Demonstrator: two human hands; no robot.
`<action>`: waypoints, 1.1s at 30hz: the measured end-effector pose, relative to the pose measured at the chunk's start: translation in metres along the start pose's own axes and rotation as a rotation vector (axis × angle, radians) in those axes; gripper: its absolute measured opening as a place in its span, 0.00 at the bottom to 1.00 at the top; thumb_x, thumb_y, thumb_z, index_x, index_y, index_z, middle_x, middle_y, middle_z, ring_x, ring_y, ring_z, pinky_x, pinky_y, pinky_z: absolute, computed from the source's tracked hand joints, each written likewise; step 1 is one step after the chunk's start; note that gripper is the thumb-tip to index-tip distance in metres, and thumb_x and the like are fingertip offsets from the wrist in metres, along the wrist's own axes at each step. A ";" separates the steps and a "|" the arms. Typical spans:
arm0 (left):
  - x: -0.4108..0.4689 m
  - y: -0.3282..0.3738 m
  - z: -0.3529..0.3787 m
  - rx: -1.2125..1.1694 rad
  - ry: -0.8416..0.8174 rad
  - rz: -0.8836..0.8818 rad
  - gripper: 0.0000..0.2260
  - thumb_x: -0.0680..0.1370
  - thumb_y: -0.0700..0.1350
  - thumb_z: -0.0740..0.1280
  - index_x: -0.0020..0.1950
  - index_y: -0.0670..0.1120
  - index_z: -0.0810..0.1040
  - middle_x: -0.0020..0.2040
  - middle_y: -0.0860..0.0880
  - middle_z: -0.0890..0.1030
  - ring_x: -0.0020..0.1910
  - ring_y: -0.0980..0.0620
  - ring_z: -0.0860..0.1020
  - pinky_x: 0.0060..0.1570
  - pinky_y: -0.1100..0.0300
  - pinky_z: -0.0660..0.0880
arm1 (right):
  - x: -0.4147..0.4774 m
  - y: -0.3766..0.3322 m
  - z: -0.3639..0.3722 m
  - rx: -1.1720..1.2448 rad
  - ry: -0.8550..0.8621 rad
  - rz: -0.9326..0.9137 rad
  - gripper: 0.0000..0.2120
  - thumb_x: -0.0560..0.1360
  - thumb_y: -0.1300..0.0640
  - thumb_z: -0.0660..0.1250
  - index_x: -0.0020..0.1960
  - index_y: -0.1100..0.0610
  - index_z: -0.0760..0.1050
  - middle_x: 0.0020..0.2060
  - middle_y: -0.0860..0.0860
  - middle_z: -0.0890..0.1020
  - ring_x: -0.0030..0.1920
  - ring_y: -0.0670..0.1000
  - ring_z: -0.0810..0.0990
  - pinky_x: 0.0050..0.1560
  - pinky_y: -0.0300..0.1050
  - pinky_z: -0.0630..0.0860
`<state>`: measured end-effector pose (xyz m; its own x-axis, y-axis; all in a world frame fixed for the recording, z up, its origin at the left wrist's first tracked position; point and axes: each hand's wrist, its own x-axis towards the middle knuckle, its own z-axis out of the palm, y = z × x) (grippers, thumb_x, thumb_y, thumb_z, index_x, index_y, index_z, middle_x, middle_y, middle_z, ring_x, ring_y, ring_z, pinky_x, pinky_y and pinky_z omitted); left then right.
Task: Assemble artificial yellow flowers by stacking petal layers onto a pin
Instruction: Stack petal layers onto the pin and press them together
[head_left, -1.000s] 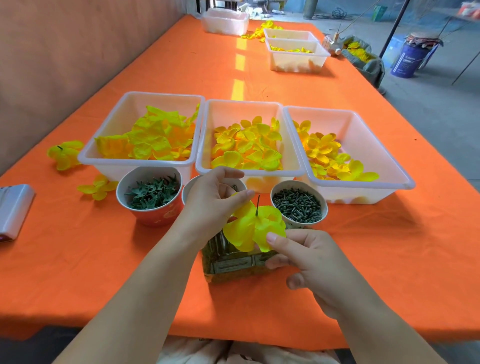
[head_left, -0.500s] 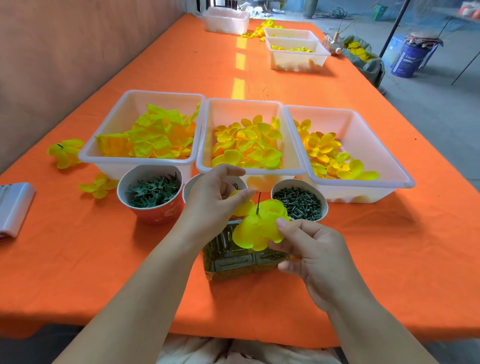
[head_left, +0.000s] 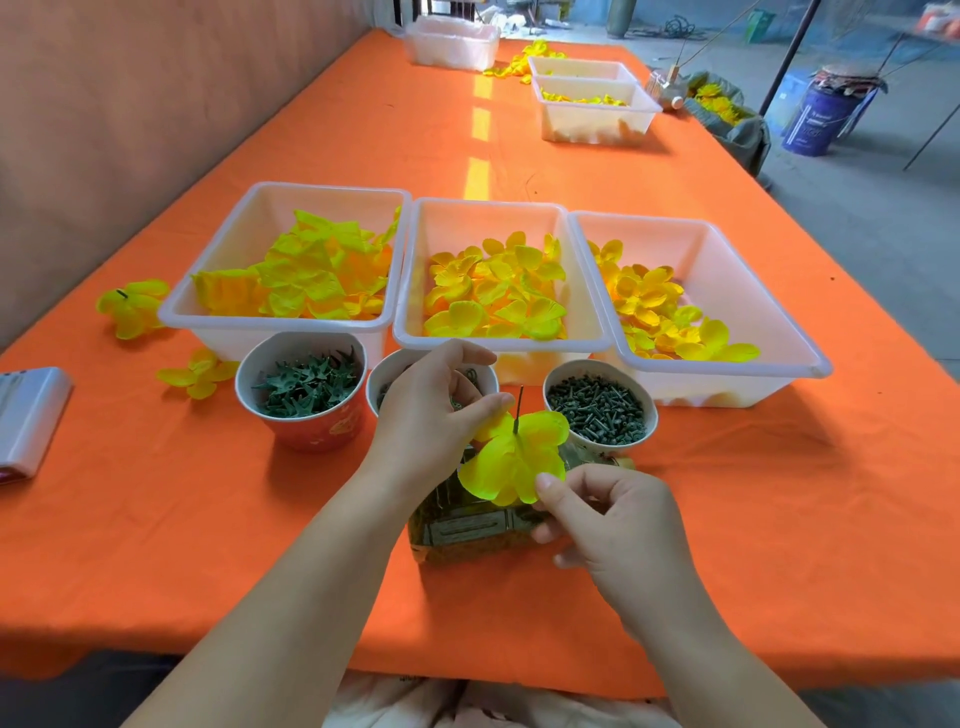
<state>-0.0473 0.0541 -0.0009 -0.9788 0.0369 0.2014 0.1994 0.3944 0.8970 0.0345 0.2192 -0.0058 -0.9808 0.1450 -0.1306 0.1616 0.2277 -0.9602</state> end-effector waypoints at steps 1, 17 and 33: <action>-0.001 0.000 0.001 0.020 0.007 0.013 0.12 0.74 0.44 0.76 0.56 0.51 0.80 0.35 0.48 0.79 0.32 0.54 0.77 0.38 0.49 0.77 | 0.000 0.000 0.001 -0.053 -0.006 -0.022 0.15 0.76 0.54 0.72 0.33 0.60 0.80 0.27 0.54 0.83 0.29 0.50 0.82 0.29 0.47 0.78; -0.001 0.019 -0.022 -0.171 -0.095 -0.278 0.09 0.76 0.52 0.73 0.55 0.53 0.81 0.49 0.55 0.83 0.42 0.61 0.81 0.32 0.64 0.75 | 0.012 -0.021 -0.028 -0.050 -0.159 0.152 0.18 0.74 0.47 0.72 0.33 0.59 0.82 0.31 0.53 0.84 0.26 0.48 0.77 0.24 0.40 0.70; -0.012 0.030 -0.025 0.079 -0.162 0.093 0.05 0.67 0.44 0.81 0.37 0.51 0.87 0.44 0.58 0.81 0.42 0.63 0.79 0.37 0.74 0.69 | 0.035 -0.037 -0.017 -0.353 -0.058 -0.554 0.05 0.70 0.57 0.78 0.42 0.47 0.86 0.43 0.44 0.80 0.52 0.50 0.79 0.46 0.52 0.74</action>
<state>-0.0286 0.0424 0.0333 -0.9523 0.2209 0.2103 0.2912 0.4527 0.8428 -0.0036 0.2319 0.0290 -0.9319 -0.1343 0.3370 -0.3523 0.5569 -0.7522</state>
